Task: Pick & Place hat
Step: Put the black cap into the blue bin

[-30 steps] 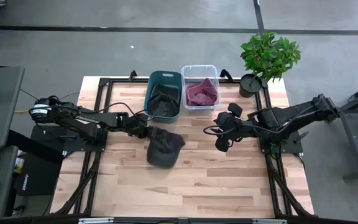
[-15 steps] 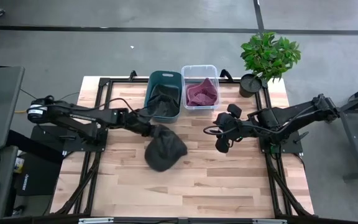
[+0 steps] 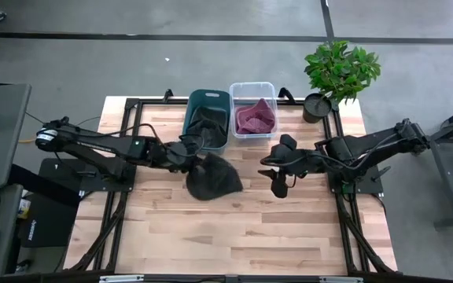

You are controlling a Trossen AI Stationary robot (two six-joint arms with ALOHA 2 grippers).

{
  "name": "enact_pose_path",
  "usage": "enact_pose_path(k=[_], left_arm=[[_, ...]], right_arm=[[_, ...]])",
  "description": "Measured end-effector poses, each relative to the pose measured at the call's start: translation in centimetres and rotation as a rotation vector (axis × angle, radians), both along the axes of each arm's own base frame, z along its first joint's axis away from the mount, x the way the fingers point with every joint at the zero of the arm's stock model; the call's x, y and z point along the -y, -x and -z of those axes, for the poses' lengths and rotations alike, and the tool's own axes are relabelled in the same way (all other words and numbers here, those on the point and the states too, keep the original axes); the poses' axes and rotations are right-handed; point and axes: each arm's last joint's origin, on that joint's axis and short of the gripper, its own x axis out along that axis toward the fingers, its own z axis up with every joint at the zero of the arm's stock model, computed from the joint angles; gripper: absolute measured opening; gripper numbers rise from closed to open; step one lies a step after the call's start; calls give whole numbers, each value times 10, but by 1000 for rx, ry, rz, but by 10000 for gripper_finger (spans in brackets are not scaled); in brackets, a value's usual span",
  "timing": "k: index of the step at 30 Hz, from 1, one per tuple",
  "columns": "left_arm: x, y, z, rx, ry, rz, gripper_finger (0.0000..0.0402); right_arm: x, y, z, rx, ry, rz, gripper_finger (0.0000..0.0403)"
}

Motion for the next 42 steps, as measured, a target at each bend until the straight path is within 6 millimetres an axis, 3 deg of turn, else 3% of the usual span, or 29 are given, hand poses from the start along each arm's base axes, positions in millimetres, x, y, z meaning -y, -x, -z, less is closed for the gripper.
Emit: enact_pose_path(k=[5,11,17,27,34,42], left_arm=[[11,1,-29,65,-190,34,0],[17,3,-52,104,-344,58,0],[25,7,-70,83,-622,88,0],[20,11,-93,24,-927,-132,0],[19,10,-114,89,-1028,-241,0],[17,17,-148,312,-1064,-343,0]], right_arm=[[-1,-3,-3,40,3,-21,172],[2,-6,-7,87,-8,-21,172],[9,-11,-12,145,-15,-7,172],[23,-16,-18,203,0,6,172],[45,-18,-19,239,-100,201,172],[48,-22,-27,284,107,52,172]])
